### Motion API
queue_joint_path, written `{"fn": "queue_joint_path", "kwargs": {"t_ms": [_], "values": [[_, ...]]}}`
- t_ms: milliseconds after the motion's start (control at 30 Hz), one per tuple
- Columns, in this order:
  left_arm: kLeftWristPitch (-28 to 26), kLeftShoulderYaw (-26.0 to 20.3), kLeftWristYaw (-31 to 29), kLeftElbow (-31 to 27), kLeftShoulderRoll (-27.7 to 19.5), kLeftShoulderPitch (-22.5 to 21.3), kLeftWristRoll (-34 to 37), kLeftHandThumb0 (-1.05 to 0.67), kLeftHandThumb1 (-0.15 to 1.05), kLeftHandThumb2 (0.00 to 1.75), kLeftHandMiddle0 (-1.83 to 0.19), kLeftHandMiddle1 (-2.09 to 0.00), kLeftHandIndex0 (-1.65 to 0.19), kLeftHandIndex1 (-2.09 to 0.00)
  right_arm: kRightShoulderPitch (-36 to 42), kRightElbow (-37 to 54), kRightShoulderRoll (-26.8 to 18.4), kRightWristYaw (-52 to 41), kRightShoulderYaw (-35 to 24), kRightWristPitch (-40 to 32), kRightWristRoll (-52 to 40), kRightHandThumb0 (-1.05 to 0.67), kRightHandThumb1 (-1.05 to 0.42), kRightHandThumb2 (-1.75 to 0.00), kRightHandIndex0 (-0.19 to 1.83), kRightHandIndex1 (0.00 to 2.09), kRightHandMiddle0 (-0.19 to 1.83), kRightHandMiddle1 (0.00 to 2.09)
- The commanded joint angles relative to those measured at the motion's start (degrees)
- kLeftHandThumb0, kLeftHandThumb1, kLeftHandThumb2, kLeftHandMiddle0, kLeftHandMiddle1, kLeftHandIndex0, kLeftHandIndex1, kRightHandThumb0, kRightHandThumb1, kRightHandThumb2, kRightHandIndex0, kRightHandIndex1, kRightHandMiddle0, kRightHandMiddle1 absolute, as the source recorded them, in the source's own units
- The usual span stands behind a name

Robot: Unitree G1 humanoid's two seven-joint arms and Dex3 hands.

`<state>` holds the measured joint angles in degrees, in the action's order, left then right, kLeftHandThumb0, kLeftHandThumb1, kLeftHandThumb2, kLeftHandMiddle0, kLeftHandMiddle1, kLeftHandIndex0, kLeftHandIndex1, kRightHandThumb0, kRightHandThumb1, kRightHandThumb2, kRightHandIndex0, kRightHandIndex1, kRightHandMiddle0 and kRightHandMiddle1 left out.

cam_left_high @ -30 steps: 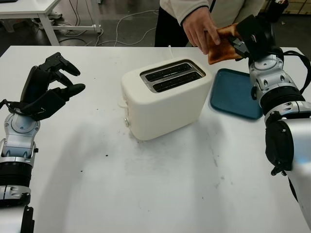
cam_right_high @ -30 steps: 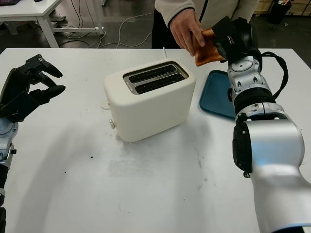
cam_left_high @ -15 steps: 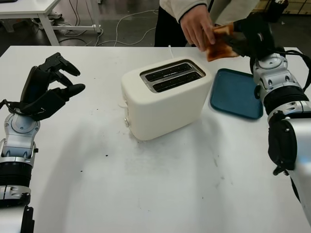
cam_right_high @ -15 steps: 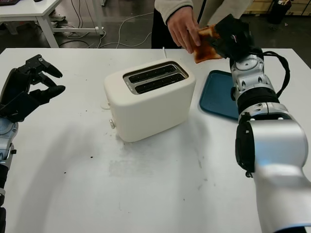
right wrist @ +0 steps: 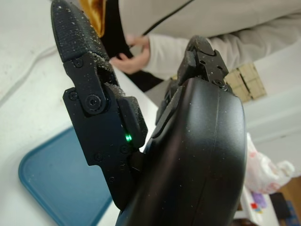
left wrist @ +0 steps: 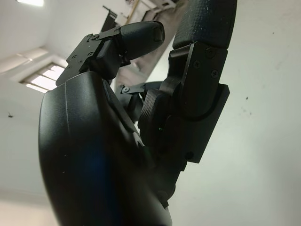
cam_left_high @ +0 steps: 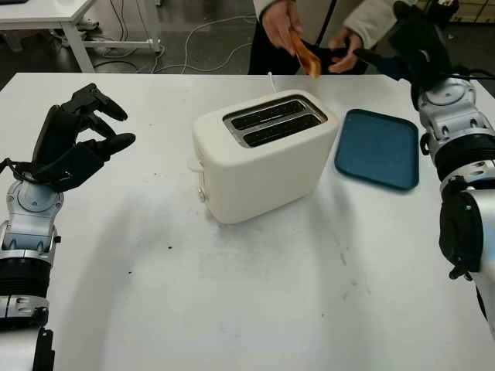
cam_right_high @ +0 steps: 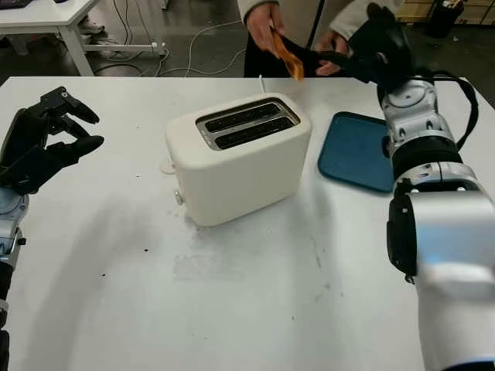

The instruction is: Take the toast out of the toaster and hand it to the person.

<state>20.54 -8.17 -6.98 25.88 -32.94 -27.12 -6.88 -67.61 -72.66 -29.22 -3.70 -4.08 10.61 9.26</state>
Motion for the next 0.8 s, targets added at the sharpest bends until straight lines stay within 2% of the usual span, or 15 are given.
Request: {"fn": "queue_joint_path", "kwargs": {"t_ms": [0, 100, 233, 333, 433, 533, 600, 767], "values": [[-0.1, -0.4, -0.2, -0.4, 0.1, 0.5, 0.4, -1.05, 0.92, 0.14, -0.52, -1.51, -0.40, -1.50, 2.6, 1.6, -0.5, -1.3, -1.4, 2.8, -2.0, -0.84, -0.83, 0.00, 0.00, 0.00, 0.00, 0.00], [0.5, -0.3, 0.0, 0.1, 0.0, 0.4, 0.2, -1.05, 0.92, 0.15, -0.52, -1.51, -0.39, -1.50, 7.4, 4.8, -0.1, -4.3, -3.3, 8.0, -4.8, -0.74, -0.81, 0.00, 0.00, 0.00, 0.00, 0.00], [-0.1, -0.2, -0.2, -0.6, 0.2, 0.7, 0.3, -1.05, 0.92, 0.15, -0.53, -1.50, -0.39, -1.50, 16.7, 12.5, 2.0, -7.7, -6.5, 13.5, -10.1, -0.79, -0.82, 0.00, 0.00, 0.00, 0.00, 0.00], [-0.9, -0.5, -0.5, -2.0, 0.4, 1.6, 0.7, -1.05, 0.92, 0.15, -0.53, -1.51, -0.39, -1.50, 29.4, 28.4, 7.1, -9.5, -8.2, 13.9, -16.2, -0.69, -0.85, -0.02, 0.00, 0.00, 0.00, 0.00], [-1.0, -0.9, -0.6, -3.8, 0.6, 3.2, 1.2, -1.05, 0.92, 0.15, -0.52, -1.50, -0.38, -1.50, 42.7, 47.2, 11.7, -11.6, -7.1, 11.7, -21.2, -0.60, -0.86, -0.01, 0.00, 0.00, 0.00, 0.00], [-0.5, -1.3, -0.2, -5.6, 1.4, 5.1, 1.7, -1.05, 0.92, 0.16, -0.52, -1.50, -0.38, -1.51, 53.8, 63.2, 15.4, -9.1, -4.9, 8.3, -20.6, -0.63, -0.85, 0.00, 0.00, 0.00, 0.00, 0.00], [-0.4, -1.7, 0.0, -7.2, 2.4, 6.5, 2.4, -1.05, 0.92, 0.15, -0.54, -1.48, -0.40, -1.47, 59.1, 70.1, 17.6, -8.1, -3.7, 7.6, -20.0, -0.61, -0.85, 0.00, 0.00, 0.00, 0.00, 0.00], [-2.0, -3.1, 0.3, -13.0, 6.2, 10.8, 5.9, -1.05, 0.92, 0.09, -0.59, -1.36, -0.48, -1.34, 67.8, 80.3, 20.9, -6.8, -0.2, 8.1, -16.4, -0.60, -0.84, 0.00, 0.00, 0.00, 0.02, 0.01]]}}
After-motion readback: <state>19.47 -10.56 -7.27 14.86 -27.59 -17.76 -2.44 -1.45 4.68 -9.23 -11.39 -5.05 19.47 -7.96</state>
